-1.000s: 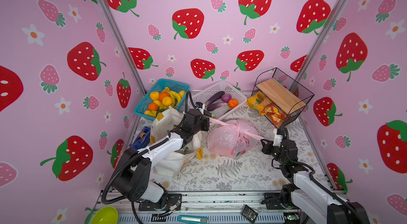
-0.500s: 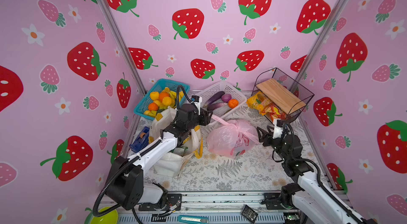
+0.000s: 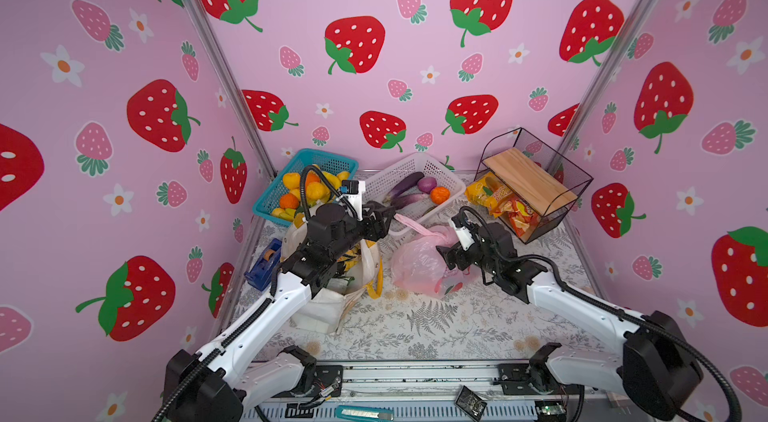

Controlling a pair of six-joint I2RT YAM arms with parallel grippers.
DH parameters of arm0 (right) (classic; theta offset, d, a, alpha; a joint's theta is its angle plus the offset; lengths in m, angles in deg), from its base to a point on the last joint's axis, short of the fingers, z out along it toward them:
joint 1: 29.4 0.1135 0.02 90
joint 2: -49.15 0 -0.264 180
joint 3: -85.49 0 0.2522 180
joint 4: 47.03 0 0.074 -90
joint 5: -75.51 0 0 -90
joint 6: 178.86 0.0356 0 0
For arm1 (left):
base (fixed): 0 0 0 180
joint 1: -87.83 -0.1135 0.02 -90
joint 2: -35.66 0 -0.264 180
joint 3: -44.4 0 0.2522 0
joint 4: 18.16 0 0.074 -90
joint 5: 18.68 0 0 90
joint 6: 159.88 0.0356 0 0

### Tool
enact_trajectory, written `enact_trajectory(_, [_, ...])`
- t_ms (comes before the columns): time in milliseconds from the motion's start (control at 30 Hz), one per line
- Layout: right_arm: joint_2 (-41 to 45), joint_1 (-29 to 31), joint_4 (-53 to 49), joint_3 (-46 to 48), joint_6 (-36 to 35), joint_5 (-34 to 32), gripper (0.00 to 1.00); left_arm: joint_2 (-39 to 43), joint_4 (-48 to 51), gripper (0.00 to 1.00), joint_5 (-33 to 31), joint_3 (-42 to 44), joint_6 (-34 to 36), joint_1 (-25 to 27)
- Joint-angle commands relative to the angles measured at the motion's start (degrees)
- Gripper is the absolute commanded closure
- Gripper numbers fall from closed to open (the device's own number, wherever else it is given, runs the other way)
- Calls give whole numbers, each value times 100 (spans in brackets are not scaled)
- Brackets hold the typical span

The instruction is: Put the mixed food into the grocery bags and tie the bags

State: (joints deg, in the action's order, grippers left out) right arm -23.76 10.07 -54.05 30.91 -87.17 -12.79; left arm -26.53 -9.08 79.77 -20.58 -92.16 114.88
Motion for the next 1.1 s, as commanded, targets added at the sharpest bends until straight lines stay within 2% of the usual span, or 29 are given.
enact_trajectory(0, [-415,68,-353,-192,-170,-294,7,289,713,29,-450,50,-32,19])
enact_trajectory(100, [-837,130,-422,-307,-206,-489,8,604,1194,29,-799,183,93,20])
enact_trajectory(200, [-1120,148,-424,-330,-222,-528,18,885,1438,29,-1050,393,141,20])
enact_trajectory(300, [-1202,159,-406,-296,-197,-539,34,1070,1659,29,-1109,486,145,17])
enact_trajectory(400, [-1103,166,-279,-218,-170,-430,61,1138,2010,29,-1108,478,122,20])
enact_trajectory(500, [-948,167,-236,-181,-135,-401,80,1126,2593,29,-1068,344,54,20])
enact_trajectory(633, [-620,166,-199,-116,-53,-447,100,1050,3301,28,-784,107,-294,72])
enact_trajectory(767, [-262,157,-131,-75,84,-540,100,674,3654,27,-1008,-105,-317,591])
enact_trajectory(900, [21,116,-176,-110,138,-681,100,121,3973,26,-2039,-464,-147,1307])
enact_trajectory(1000, [206,-33,-336,-137,181,-782,100,-340,4254,26,-2922,-669,-34,1606])
enact_trajectory(1067, [372,-195,-481,-152,252,-789,100,-645,4364,27,-3085,-753,-9,1686])
